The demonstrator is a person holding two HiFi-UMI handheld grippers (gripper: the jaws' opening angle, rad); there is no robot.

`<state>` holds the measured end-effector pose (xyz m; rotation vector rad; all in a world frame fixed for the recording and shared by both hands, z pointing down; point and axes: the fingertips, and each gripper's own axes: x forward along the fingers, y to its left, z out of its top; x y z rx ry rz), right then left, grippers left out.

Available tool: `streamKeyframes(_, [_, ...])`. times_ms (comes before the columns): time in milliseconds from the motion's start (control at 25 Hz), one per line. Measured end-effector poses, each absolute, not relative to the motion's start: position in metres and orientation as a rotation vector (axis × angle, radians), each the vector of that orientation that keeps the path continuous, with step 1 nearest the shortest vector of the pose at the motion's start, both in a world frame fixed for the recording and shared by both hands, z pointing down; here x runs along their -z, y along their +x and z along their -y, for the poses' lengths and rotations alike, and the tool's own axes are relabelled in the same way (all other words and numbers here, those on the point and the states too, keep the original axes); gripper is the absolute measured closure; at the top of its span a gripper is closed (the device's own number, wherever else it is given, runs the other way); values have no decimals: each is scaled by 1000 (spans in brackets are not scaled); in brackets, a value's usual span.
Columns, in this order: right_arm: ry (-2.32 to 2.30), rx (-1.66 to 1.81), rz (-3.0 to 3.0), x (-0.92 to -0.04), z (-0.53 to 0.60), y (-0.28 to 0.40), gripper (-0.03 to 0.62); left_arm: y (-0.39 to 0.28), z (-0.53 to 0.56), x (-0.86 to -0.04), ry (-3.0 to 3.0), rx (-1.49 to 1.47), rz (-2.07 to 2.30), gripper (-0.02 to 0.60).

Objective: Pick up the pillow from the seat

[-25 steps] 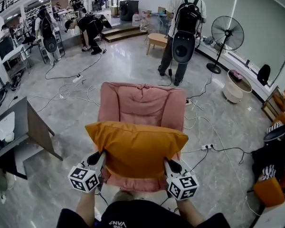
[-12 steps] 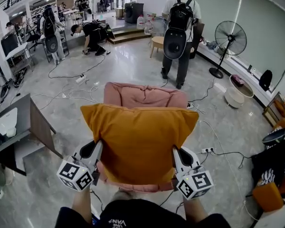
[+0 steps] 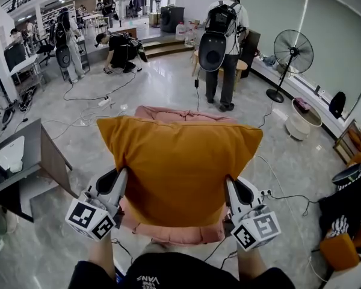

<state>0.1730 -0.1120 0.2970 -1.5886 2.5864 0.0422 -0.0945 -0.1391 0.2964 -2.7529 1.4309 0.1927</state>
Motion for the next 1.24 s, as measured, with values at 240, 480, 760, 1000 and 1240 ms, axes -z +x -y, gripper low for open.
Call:
streamKeyframes(240, [-1591, -117, -2576, -278, 112, 172, 582, -95, 134, -285, -2725, -209, -1416, 552])
streamKeyframes(480, [-1609, -113, -2577, -279, 111, 173, 583, -93, 131, -285, -2722, -205, -1414, 552])
streamKeyframes(760, [-1621, -89, -2584, -288, 115, 171, 583, -96, 132, -293, -2740, -197, -1432, 552])
streamKeyframes(1000, [-1639, -61, -2587, -296, 123, 166, 583, -102, 139, -296, -2745, -197, -1438, 552])
streamKeyframes(1240, [-1652, -39, -2585, -301, 127, 166, 583, -102, 143, -302, -2749, -178, -1398, 554])
